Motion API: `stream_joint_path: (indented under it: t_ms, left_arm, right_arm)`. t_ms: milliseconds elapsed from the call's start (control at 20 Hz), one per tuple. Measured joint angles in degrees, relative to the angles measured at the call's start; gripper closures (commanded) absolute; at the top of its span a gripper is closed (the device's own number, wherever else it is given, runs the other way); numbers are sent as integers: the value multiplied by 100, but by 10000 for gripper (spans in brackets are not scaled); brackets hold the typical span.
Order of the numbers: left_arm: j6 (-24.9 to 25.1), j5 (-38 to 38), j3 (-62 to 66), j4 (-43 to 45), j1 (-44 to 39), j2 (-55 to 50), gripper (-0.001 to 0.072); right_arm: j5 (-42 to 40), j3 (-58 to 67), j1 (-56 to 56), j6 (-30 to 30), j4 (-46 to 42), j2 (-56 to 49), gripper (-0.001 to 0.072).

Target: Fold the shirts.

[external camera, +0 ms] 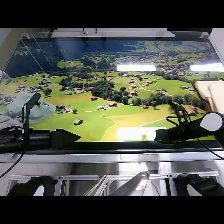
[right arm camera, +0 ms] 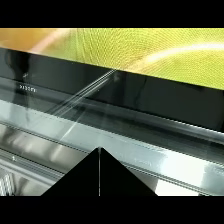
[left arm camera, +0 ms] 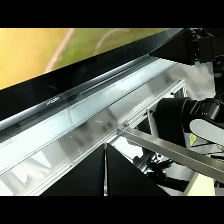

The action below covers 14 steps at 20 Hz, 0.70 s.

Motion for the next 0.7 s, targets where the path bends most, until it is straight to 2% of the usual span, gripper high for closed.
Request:
stream_joint_path:
  t_ms: [350,400,450,700]
  left_arm:
    - [-37,-13,52,28,0,0,700]
    - [-55,-13,133,90,0,0,630]
    - [-118,-15,264,212,0,0,447]
    - [-629,-42,1252,1141,0,0,427]
  right_arm:
    - [-2,0,0,0,0,0,697]
    - [-2,0,0,0,0,0,697]
    - [-2,0,0,0,0,0,696]
    - [0,0,0,0,0,0,697]
